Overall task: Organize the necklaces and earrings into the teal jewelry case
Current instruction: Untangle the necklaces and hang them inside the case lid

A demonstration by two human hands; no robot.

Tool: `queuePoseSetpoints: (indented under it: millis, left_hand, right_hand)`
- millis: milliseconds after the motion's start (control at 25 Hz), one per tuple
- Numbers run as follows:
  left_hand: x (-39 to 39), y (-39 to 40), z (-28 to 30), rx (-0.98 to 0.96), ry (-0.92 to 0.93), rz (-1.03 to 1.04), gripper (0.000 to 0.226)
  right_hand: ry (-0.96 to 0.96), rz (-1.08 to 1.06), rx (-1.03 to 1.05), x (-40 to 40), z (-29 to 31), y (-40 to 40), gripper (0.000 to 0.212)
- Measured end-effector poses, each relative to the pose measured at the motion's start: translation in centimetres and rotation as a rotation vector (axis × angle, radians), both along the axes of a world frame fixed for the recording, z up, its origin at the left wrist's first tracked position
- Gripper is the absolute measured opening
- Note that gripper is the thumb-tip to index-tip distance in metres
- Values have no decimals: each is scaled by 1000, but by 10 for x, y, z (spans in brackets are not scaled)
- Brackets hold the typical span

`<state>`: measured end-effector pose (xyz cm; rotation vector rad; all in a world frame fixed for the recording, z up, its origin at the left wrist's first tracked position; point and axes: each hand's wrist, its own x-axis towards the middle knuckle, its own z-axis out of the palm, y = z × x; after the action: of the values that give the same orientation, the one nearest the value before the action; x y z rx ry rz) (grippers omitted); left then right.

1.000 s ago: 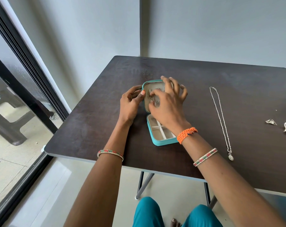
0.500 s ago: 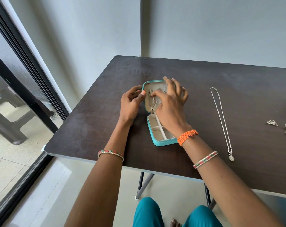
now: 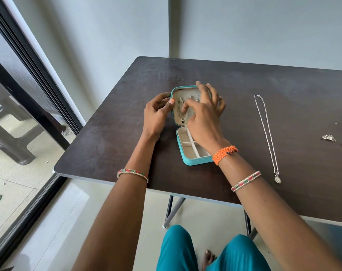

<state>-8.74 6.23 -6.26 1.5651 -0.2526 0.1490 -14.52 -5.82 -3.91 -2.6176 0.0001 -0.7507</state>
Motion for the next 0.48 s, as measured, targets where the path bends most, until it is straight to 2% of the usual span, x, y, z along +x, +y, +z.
queuePoseSetpoints:
  millis: [240, 480]
  left_hand:
    - [-2, 0, 2, 16, 9, 11, 23]
    - [1, 0, -1, 44, 34, 4, 24]
  right_hand:
    - [-32, 1, 16, 1, -1, -1, 33]
    - [-197, -101, 319, -11, 8, -23, 54]
